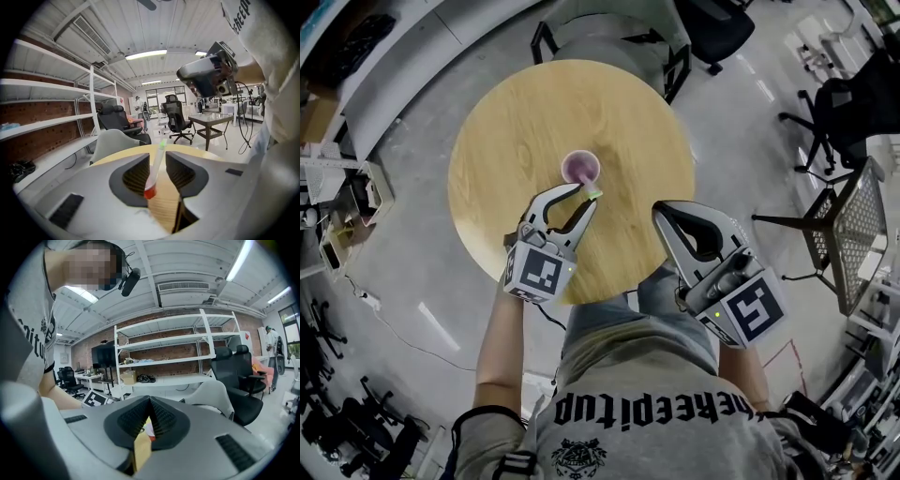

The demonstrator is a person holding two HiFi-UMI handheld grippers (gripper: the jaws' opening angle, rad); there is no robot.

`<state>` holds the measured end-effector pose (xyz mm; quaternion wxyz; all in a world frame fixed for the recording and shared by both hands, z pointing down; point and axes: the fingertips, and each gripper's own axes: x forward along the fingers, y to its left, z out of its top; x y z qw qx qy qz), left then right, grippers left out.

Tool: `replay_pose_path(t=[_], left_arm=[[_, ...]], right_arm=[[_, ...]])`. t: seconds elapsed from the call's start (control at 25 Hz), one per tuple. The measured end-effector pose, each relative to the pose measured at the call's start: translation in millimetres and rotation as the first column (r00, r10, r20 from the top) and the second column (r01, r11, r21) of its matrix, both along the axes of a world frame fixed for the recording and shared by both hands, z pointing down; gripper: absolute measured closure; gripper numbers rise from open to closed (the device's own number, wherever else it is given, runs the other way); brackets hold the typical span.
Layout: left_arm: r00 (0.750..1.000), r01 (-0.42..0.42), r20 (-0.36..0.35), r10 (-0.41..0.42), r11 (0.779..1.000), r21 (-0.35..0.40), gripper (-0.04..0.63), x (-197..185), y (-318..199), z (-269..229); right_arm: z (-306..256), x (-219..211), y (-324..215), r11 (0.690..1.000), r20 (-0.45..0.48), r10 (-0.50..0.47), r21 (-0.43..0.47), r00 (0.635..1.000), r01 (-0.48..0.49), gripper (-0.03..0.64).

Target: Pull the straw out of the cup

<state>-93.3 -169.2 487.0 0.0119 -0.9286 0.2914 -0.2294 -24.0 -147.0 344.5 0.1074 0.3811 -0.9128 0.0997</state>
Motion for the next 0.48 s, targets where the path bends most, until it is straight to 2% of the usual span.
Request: replay_pose_path(t=[0.24, 0.4, 0.48], left_arm=[[1.000, -0.017, 0.006, 0.017, 1.000, -0.003, 0.442, 12.6, -6.1, 11.9], [1.000, 0.001, -0.003, -0.001, 1.000, 0.000, 0.447, 13.7, -10.9, 12.1], [1.000, 0.014, -0.001, -0.014, 1.000, 0.009, 0.486, 13.3, -12.7, 12.2]], right_arm=[[2.7, 5.6, 2.1, 1.000, -0.012, 0.012, -0.006, 1.000, -0.012, 0.617], [2.1, 7.4, 1.9, 1.000, -0.015, 0.017, -0.004, 1.000, -0.017, 0.617], [2.4, 8.5, 2.6, 1.000, -0.014, 0.017, -0.003, 1.000, -0.017, 0.617]])
